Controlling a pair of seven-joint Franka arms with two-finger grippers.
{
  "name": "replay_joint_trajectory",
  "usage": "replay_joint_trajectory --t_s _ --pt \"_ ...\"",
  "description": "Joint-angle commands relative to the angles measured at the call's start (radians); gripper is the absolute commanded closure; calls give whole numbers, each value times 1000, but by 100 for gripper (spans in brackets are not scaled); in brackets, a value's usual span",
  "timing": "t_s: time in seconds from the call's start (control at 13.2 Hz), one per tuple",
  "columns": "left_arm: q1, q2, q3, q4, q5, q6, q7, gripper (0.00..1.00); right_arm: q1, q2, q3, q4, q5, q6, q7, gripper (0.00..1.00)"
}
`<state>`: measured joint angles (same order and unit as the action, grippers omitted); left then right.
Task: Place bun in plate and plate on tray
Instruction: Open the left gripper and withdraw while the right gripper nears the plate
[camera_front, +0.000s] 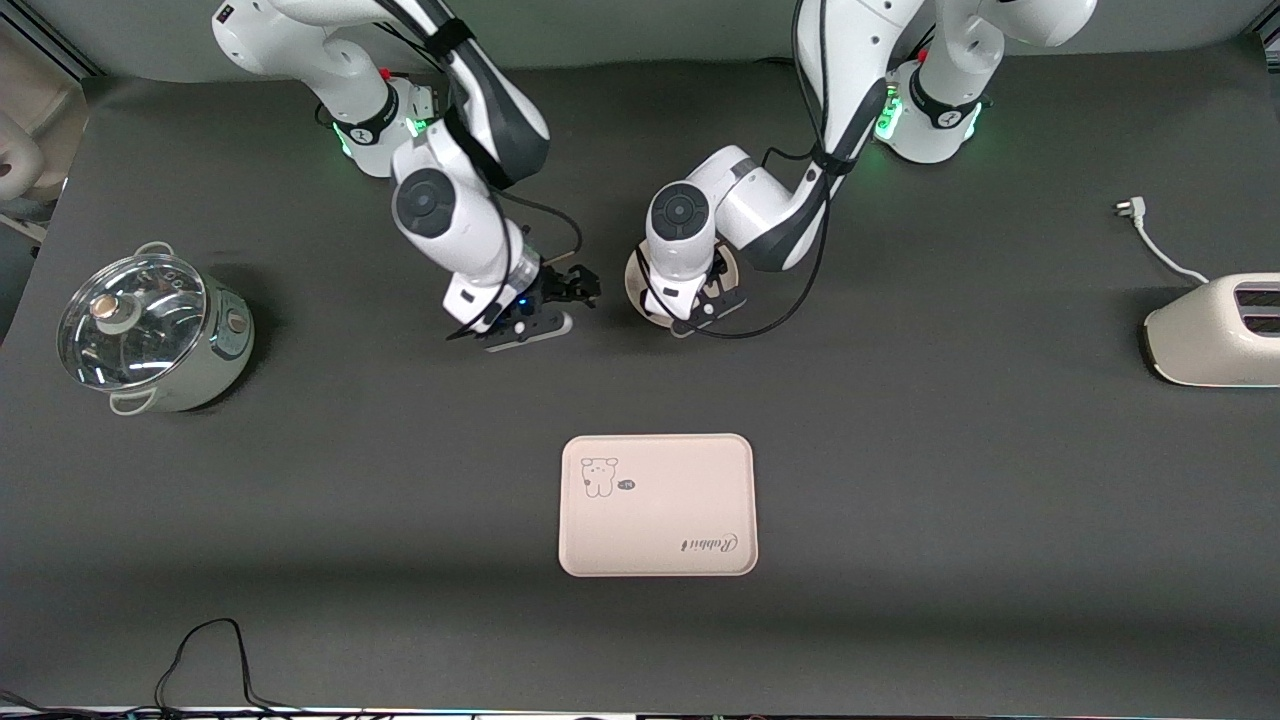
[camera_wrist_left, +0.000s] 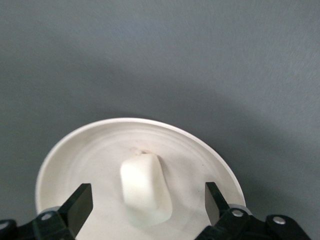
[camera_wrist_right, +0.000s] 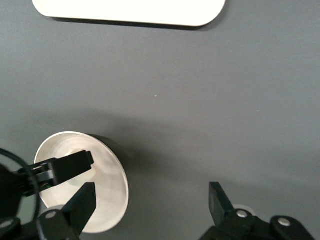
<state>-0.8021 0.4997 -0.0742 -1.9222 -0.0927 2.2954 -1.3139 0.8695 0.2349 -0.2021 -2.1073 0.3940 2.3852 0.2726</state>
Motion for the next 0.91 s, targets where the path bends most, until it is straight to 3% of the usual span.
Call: replay_joint_trajectory --t_s 0.0,0.15,0.45,0.68,0.83 --pt "65 -127 28 -3 14 -147 77 0 86 33 -11 -33 22 106 72 0" --pt "179 -199 30 -3 16 -215 172 0 109 53 -11 -31 22 132 112 0" --pt "420 -266 33 40 25 -223 359 0 153 105 -10 -39 23 196 131 0" --pt "553 -328 47 40 106 -221 592 0 212 190 -10 -46 25 311 206 0" --pt "660 -380 47 38 116 -264 784 0 229 192 -10 -49 23 312 235 0"
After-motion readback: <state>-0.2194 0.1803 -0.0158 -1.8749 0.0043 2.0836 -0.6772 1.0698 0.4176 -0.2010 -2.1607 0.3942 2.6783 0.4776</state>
